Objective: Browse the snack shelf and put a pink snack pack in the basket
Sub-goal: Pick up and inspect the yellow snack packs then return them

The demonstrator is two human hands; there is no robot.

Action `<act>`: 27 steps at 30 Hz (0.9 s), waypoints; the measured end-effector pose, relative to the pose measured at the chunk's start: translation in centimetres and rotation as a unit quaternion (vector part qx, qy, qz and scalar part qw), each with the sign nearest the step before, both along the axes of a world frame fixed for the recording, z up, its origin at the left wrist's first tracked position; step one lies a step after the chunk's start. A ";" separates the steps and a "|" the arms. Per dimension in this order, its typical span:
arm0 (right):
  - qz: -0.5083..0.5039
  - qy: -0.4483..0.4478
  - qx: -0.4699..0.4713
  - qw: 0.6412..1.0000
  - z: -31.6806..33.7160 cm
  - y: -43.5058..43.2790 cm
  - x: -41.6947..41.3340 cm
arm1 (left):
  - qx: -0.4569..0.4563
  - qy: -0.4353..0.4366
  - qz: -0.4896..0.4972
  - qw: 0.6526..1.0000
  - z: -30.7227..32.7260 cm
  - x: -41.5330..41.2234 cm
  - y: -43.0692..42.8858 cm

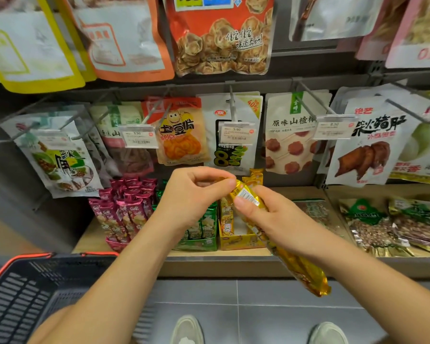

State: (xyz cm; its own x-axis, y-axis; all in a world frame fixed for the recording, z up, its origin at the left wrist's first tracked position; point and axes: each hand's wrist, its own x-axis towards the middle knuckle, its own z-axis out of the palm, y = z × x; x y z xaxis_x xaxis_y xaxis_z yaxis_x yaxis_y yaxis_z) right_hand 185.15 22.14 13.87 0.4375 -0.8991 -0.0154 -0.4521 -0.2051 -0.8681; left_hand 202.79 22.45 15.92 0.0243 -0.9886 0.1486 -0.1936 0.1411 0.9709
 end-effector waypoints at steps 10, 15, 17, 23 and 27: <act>-0.059 0.123 -0.203 0.970 -0.8 0.5 0.2 | -0.018 -0.024 0.067 0.997 -0.2 -0.5 0.0; -0.039 0.171 -0.269 0.947 -0.6 1.0 0.2 | -0.031 -0.028 0.075 0.996 -0.3 -0.3 -0.2; -0.022 0.193 -0.272 0.942 -0.5 0.8 0.2 | -0.034 -0.043 0.079 0.995 -0.5 -0.3 -0.2; 0.030 0.157 -0.217 0.963 -0.7 0.4 -0.1 | -0.038 -0.086 0.083 0.992 -0.8 0.0 -0.4; 0.039 0.119 -0.162 0.979 -0.4 0.1 -0.4 | -0.022 -0.101 0.070 0.992 -0.8 0.0 -0.5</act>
